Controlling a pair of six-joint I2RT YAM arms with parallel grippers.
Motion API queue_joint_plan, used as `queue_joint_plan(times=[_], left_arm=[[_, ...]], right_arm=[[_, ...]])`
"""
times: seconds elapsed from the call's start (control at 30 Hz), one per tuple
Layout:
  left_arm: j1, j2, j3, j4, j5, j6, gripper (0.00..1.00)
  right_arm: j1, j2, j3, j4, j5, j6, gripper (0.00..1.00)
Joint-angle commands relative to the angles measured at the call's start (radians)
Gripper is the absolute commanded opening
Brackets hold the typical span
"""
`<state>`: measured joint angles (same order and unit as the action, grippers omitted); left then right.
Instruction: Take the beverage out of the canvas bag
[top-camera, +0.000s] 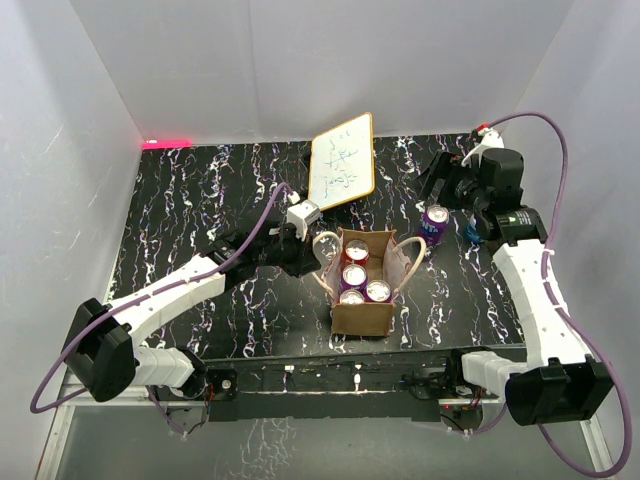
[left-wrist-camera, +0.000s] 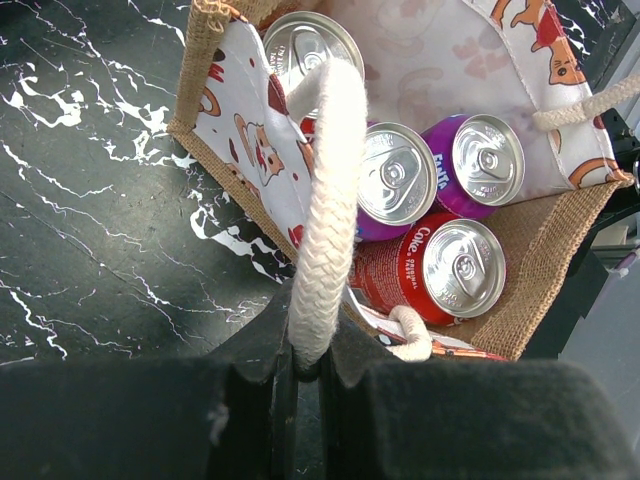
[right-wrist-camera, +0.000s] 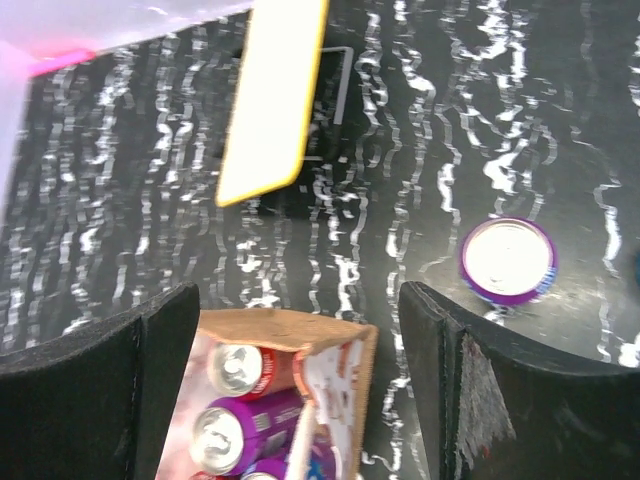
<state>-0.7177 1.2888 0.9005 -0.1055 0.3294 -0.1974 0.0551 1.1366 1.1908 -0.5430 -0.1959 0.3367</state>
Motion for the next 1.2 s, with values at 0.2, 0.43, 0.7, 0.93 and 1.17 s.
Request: queue_joint_plan(times=[0.2,0.43,0.7,0.93,1.17], left_arm=[[0.003,0.000,0.028,0.001,-0.028,0.022,0.00],[0.003,-0.003,0.025,0.004,-0.043,0.024,0.00],[0.003,-0.005,0.025,0.003,-0.043,0.023,0.00],[0.003,-0.001,0.026,0.003,-0.041,0.023,0.00],[0.003,-0.003,0.025,0.006,-0.040,0.022,0.00]], right_arm=[[0.220,-0.010,0.052,0.101,-0.127,0.155,0.81],[0.458,0.036,-0.019,0.013,0.032,0.128,0.80],[0.603,0.044,-0.097,-0.080,0.240,0.130,0.79],[0.681,0.131,-0.069,-0.136,0.339,0.149,0.79],[0.782,0.223,-0.037,-0.231,0.496,0.190,0.83]])
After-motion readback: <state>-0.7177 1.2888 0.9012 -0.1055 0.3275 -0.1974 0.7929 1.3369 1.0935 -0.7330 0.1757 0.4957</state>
